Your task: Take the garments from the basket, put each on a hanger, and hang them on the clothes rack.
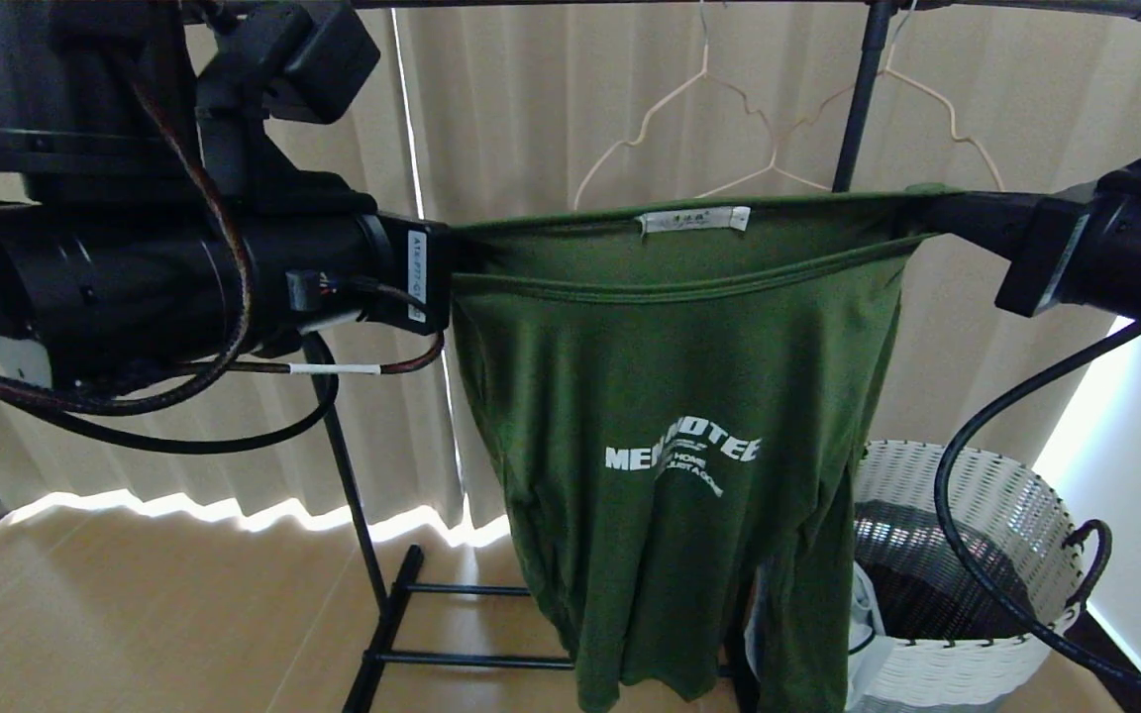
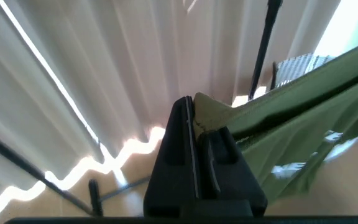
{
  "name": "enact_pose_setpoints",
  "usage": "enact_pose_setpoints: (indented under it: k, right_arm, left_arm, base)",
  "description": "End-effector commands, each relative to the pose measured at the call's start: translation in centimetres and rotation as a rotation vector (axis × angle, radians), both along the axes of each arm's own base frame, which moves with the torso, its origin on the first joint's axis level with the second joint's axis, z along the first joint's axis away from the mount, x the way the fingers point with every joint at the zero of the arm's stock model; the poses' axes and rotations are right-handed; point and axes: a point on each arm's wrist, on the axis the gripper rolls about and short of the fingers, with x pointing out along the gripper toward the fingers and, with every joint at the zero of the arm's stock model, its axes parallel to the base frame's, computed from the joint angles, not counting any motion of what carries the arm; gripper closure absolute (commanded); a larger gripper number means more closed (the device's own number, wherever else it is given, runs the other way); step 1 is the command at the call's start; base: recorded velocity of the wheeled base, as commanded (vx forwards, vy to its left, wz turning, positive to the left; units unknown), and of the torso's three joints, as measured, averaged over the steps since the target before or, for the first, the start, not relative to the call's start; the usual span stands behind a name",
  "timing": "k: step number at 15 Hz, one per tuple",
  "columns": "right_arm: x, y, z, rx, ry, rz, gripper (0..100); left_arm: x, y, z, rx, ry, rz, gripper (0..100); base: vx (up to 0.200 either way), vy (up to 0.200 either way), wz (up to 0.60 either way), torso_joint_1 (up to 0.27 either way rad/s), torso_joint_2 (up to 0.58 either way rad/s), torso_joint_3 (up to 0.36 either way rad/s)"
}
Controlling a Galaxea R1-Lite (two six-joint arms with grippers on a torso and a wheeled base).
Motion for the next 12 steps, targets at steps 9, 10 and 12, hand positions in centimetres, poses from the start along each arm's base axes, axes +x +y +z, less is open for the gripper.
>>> enact_pose_setpoints:
  k: [9,10,12]
  right_arm:
    - [-2.8,-1.1,1.6,0.018,-0.045,-0.004,100]
    - [-3.8,-1.4,1.8,0.015,-0.037,0.007,100]
    - [-5.9,-1.7,1.9,0.010,-0.013,0.042,100]
  left_arm:
    - [2.8,-1.2,-2.1,0.024,-0.025,0.024,100]
    - [3.5,-1.6,-2.0,0.020,-0.030,0.033,100]
    - [5.5,-1.8,-1.7,0.017,-0.045,0.088,100]
  base:
    - [0.000,0.000,0.00,0.000,0.00,0.000]
    - [0.000,0.000,0.00,0.000,0.00,0.000]
    - [0.000,0.000,0.00,0.000,0.00,0.000]
